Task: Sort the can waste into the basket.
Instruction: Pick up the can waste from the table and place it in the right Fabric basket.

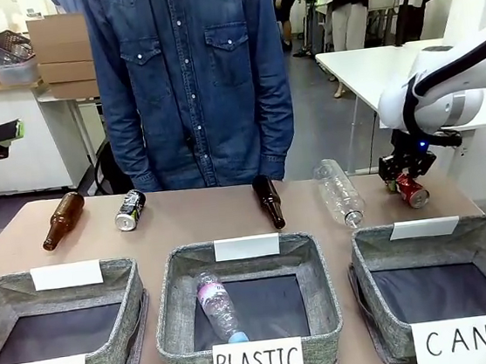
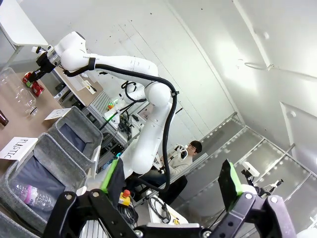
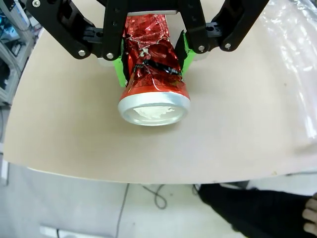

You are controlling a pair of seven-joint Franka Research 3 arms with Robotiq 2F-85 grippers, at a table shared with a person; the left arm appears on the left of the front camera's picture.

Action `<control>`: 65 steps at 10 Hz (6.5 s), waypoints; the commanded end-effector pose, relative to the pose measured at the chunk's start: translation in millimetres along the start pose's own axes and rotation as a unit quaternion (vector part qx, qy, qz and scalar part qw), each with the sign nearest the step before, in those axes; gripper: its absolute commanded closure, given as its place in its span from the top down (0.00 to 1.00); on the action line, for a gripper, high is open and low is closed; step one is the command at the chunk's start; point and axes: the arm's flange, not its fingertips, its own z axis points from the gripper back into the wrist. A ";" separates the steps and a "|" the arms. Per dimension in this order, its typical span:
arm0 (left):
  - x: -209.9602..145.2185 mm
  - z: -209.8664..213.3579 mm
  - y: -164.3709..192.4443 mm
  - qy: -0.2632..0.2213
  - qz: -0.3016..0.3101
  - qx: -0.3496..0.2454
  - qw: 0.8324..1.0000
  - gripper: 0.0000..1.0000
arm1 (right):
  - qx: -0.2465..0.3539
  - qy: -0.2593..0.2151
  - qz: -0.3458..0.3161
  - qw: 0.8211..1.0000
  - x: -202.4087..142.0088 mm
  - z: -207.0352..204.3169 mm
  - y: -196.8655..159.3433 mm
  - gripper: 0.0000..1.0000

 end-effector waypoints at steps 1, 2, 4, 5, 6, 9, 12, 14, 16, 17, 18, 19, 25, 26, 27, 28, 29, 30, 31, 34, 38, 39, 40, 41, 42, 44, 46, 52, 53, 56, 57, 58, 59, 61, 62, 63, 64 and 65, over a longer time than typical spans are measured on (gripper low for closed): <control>1.3 -1.7 -1.0 -0.004 -0.011 -0.009 1.000 1.00 | -0.010 0.005 -0.003 1.000 4.7 -3.2 0.6 0.00; 1.3 -1.7 -1.0 -0.004 -0.011 -0.009 1.000 1.00 | -0.011 0.002 0.002 1.000 2.7 1.8 -0.2 0.00; 1.3 -1.7 -1.0 -0.004 -0.011 -0.009 1.000 1.00 | -0.006 0.007 0.044 0.999 -22.6 62.9 -11.9 0.00; 1.3 -1.7 -1.0 -0.004 -0.011 -0.009 1.000 1.00 | -0.010 0.045 0.090 0.995 -53.3 111.4 -19.0 0.00; 1.3 -1.7 -1.0 -0.004 -0.011 -0.009 1.000 1.00 | -0.042 0.062 0.128 0.989 -85.6 143.2 -22.3 0.00; 1.3 -1.7 -1.0 -0.004 -0.011 -0.009 1.000 1.00 | -0.010 0.106 0.352 0.930 -179.9 168.1 -27.0 0.00; 1.3 -1.7 -1.0 -0.004 -0.011 -0.009 1.000 1.00 | 0.059 -0.013 0.491 0.869 -261.5 155.9 2.2 0.00; 1.3 -1.7 -1.0 -0.004 -0.011 -0.009 1.000 1.00 | 0.175 -0.065 0.536 0.823 -275.5 156.9 15.3 0.00; 1.3 -1.7 -1.0 -0.004 -0.011 -0.009 1.000 1.00 | 0.208 0.016 0.518 0.830 -276.3 170.2 37.2 0.00; 1.3 -1.7 -1.0 -0.004 -0.011 -0.009 1.000 1.00 | 0.217 0.040 0.520 0.825 -272.5 172.7 41.8 0.00; 1.3 -1.7 -1.0 -0.004 -0.011 -0.009 1.000 1.00 | 0.222 0.044 0.524 0.821 -270.7 174.2 44.7 0.00; 1.3 -1.7 -1.0 -0.004 -0.011 -0.009 1.000 1.00 | 0.217 0.038 0.528 0.820 -268.6 174.5 47.1 0.00; 1.3 -1.7 -1.0 -0.004 -0.011 -0.009 1.000 1.00 | 0.203 0.029 0.537 0.818 -265.4 174.0 48.7 1.00; 1.3 -1.7 -1.0 -0.004 -0.011 -0.009 1.000 1.00 | 0.208 0.032 0.532 0.820 -265.4 172.5 47.9 1.00; 1.3 -1.7 -1.0 -0.004 -0.011 -0.009 1.000 1.00 | 0.209 0.033 0.529 0.822 -266.2 171.9 47.4 1.00; 1.3 -1.7 -1.0 -0.004 -0.011 -0.009 1.000 1.00 | 0.211 0.032 0.523 0.825 -266.8 172.2 46.6 1.00; 1.3 -1.7 -1.0 -0.004 -0.011 -0.009 1.000 1.00 | 0.213 0.032 0.519 0.827 -266.4 171.7 46.3 1.00; 1.3 -1.7 -1.0 -0.004 -0.011 -0.009 1.000 1.00 | 0.216 0.032 0.517 0.827 -265.3 171.3 45.9 1.00; 1.3 -1.7 -1.0 -0.004 -0.011 -0.009 1.000 1.00 | 0.220 0.032 0.513 0.829 -263.6 171.0 45.0 1.00; 1.3 -1.7 -1.0 -0.004 -0.011 -0.009 1.000 1.00 | 0.256 0.037 0.473 0.842 -259.3 172.8 42.2 1.00; 1.3 -1.7 -1.0 -0.004 -0.011 -0.009 1.000 1.00 | 0.596 -0.011 0.013 0.803 -230.3 195.9 15.2 1.00; 1.3 -1.7 -1.0 -0.004 -0.011 -0.009 1.000 1.00 | 0.624 -0.055 -0.055 0.778 -231.3 196.0 18.6 1.00; 1.3 -1.7 -1.0 -0.004 -0.011 -0.009 1.000 1.00 | 0.625 -0.116 -0.190 0.748 -237.1 199.0 23.5 1.00; 1.3 -1.7 -1.0 -0.004 -0.011 -0.009 1.000 1.00 | 0.630 -0.185 -0.243 0.714 -251.1 201.4 28.4 1.00; 1.3 -1.7 -1.0 -0.004 -0.011 -0.009 1.000 1.00 | 0.630 -0.223 -0.262 0.697 -259.8 201.1 37.2 1.00; 1.3 -1.7 -1.0 -0.004 -0.011 -0.009 1.000 1.00 | 0.633 -0.221 -0.299 0.679 -259.6 198.1 36.6 1.00; 1.3 -1.7 -1.0 -0.004 -0.011 -0.009 1.000 1.00 | 0.610 -0.047 -0.141 0.778 -252.1 193.2 16.2 1.00; 1.3 -1.7 -1.0 -0.004 -0.011 -0.009 1.000 1.00 | 0.610 -0.047 -0.141 0.778 -252.1 193.2 16.2 1.00; 1.3 -1.7 -1.0 -0.004 -0.011 -0.009 1.000 1.00 | 0.610 -0.047 -0.141 0.778 -252.1 193.2 16.2 1.00; 1.3 -1.7 -1.0 -0.004 -0.011 -0.009 1.000 1.00 | 0.610 -0.047 -0.141 0.778 -252.1 193.2 16.2 1.00; 1.3 -1.7 -1.0 -0.004 -0.011 -0.009 1.000 1.00 | 0.610 -0.047 -0.141 0.778 -252.1 193.2 16.2 1.00; 1.3 -1.7 -1.0 -0.004 -0.011 -0.009 1.000 1.00 | 0.610 -0.047 -0.141 0.778 -252.1 193.2 16.2 1.00; 1.3 -1.7 -1.0 -0.004 -0.011 -0.009 1.000 1.00 | 0.610 -0.047 -0.141 0.778 -252.1 193.2 16.2 1.00; 1.3 -1.7 -1.0 -0.004 -0.011 -0.009 1.000 1.00 | 0.610 -0.047 -0.141 0.778 -252.1 193.2 16.2 1.00; 1.3 -1.7 -1.0 -0.004 -0.011 -0.009 1.000 1.00 | 0.610 -0.047 -0.141 0.778 -252.1 193.2 16.2 1.00; 1.3 -1.7 -1.0 -0.004 -0.011 -0.009 1.000 1.00 | 0.610 -0.047 -0.141 0.778 -252.1 193.2 16.2 1.00; 0.2 1.1 -0.5 -0.001 -0.001 0.001 1.000 1.00 | 0.610 -0.047 -0.141 0.778 -252.1 193.2 16.2 1.00; 16.6 -13.6 -8.5 0.035 0.011 0.103 0.994 1.00 | 0.610 -0.047 -0.141 0.778 -252.1 193.2 16.2 1.00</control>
